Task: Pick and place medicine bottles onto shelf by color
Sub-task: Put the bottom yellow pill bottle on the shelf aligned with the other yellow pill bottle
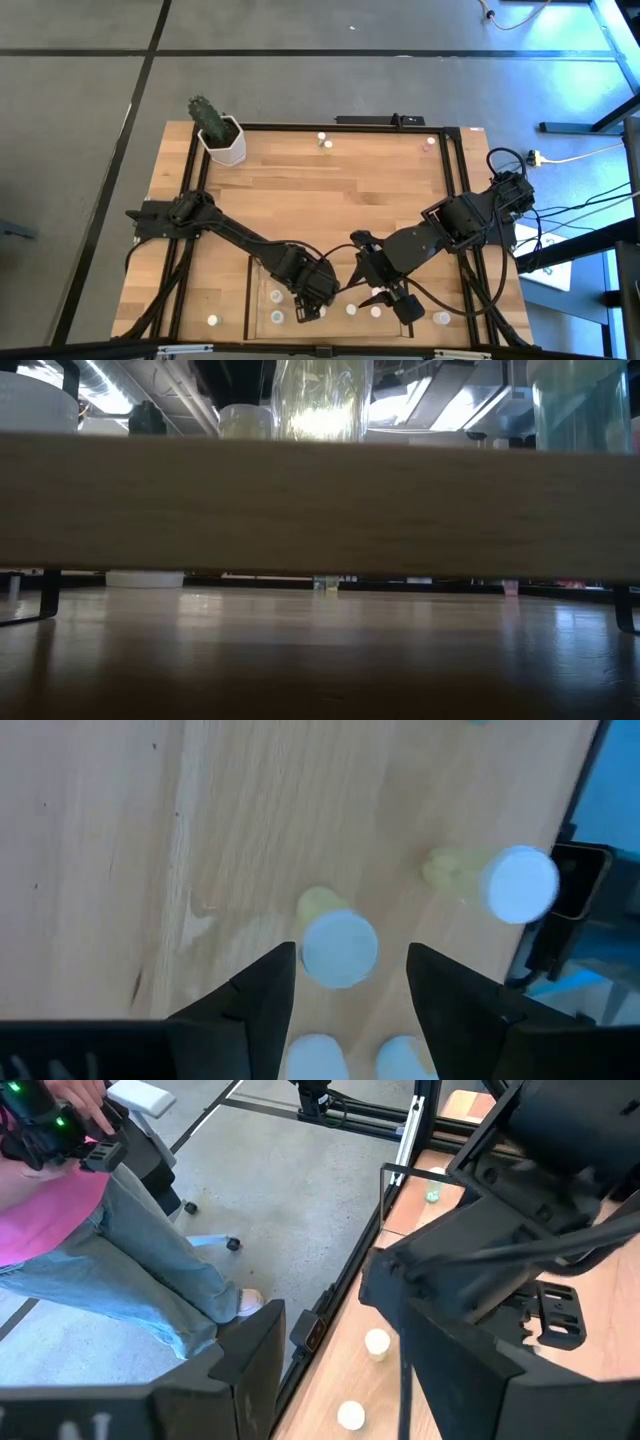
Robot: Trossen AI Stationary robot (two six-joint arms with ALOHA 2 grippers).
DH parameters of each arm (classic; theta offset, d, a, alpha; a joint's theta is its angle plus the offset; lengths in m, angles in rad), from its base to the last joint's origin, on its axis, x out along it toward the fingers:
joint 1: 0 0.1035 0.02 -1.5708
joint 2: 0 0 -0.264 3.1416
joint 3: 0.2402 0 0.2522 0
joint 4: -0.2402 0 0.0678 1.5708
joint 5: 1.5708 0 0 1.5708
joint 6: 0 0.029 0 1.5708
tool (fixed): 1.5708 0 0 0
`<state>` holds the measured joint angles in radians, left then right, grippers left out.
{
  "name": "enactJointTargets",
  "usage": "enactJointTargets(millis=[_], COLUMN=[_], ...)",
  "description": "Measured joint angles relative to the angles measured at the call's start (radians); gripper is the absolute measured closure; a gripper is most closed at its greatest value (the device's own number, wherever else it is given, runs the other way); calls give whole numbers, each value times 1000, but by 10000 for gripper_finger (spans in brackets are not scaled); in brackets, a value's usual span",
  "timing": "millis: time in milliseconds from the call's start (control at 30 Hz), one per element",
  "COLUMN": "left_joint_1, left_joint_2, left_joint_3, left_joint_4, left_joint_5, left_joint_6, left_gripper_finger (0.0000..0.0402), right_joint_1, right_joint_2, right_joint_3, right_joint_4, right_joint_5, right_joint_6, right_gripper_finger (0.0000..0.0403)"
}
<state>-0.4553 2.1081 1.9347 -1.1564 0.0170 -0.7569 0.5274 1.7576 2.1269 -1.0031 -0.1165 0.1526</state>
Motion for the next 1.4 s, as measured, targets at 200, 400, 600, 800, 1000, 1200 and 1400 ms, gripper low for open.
enactJointTargets(millis=[200, 400, 600, 800, 1000, 1200, 1400], left_joint_1=[6, -4, -11, -7, -5, -3, 2], left_joint_2=[-60, -82, -62, -43, -43, -43, -43], left_joint_3=[1, 2, -2, -61, -113, -147, -149], left_joint_4=[-6, -77, -134, -104, -67, -12, 19], left_joint_5=[-9, -21, -29, -29, -33, -34, -48], left_joint_6=[0, -46, -84, -133, -158, -165, -178], left_gripper_finger=[215, 215, 215, 215, 215, 215, 215], right_joint_1=[0, 0, 0, 0, 0, 0, 0], right_joint_2=[0, 0, -1, -1, -1, -1, -1], right_joint_3=[0, 0, 0, 0, 0, 0, 0], right_joint_4=[1, 2, 6, 8, 12, 13, 13], right_joint_5=[0, 0, 0, 0, 0, 0, 0], right_joint_6=[1, -1, -1, 0, 0, -1, 0], right_gripper_finger=[196, 196, 196, 196, 196, 196, 196])
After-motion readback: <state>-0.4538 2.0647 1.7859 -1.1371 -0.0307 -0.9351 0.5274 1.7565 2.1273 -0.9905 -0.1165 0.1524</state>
